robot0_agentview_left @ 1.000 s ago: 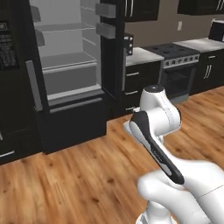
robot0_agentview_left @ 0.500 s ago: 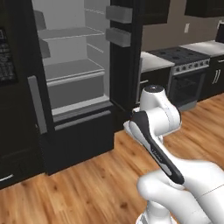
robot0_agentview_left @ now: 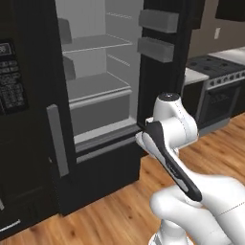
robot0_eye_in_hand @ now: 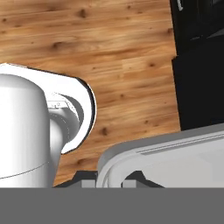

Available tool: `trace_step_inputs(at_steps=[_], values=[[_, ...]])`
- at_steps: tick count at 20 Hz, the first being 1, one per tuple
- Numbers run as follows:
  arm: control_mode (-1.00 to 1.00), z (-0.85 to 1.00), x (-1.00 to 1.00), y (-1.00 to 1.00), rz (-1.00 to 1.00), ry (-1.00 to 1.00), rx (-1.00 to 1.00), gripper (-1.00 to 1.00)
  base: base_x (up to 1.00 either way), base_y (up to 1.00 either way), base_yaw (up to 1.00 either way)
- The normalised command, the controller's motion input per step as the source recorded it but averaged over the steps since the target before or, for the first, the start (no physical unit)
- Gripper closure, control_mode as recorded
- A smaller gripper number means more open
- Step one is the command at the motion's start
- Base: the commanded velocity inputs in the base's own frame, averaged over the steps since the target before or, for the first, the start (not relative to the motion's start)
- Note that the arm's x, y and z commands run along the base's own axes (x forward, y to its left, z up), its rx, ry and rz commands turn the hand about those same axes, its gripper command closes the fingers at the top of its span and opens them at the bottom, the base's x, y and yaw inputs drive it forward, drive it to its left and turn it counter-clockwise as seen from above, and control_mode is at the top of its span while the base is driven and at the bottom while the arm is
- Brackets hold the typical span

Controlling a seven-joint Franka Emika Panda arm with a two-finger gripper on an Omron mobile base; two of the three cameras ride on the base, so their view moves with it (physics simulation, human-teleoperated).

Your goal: Place two dumplings into each of the tupperware containers and then place the containers in the fridge.

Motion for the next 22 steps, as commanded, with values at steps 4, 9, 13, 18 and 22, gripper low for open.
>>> trace_step_inputs(at_steps=[4, 9, 13, 18, 22], values=[[1.00, 0.00, 0.00, 0.00, 0.00, 0.00, 0.00, 1.00, 0.69, 0.51, 0.00], [1.00, 0.00, 0.00, 0.00, 0.00, 0.00, 0.00, 1.00, 0.89, 0.04, 0.01], [1.00, 0.00, 0.00, 0.00, 0.00, 0.00, 0.00, 1.00, 0.72, -0.09, 0.04], [1.00, 0.00, 0.00, 0.00, 0.00, 0.00, 0.00, 1.00, 0.44, 0.00, 0.03], [1.00, 0.00, 0.00, 0.00, 0.00, 0.00, 0.00, 1.00, 0.39, 0.21, 0.02]])
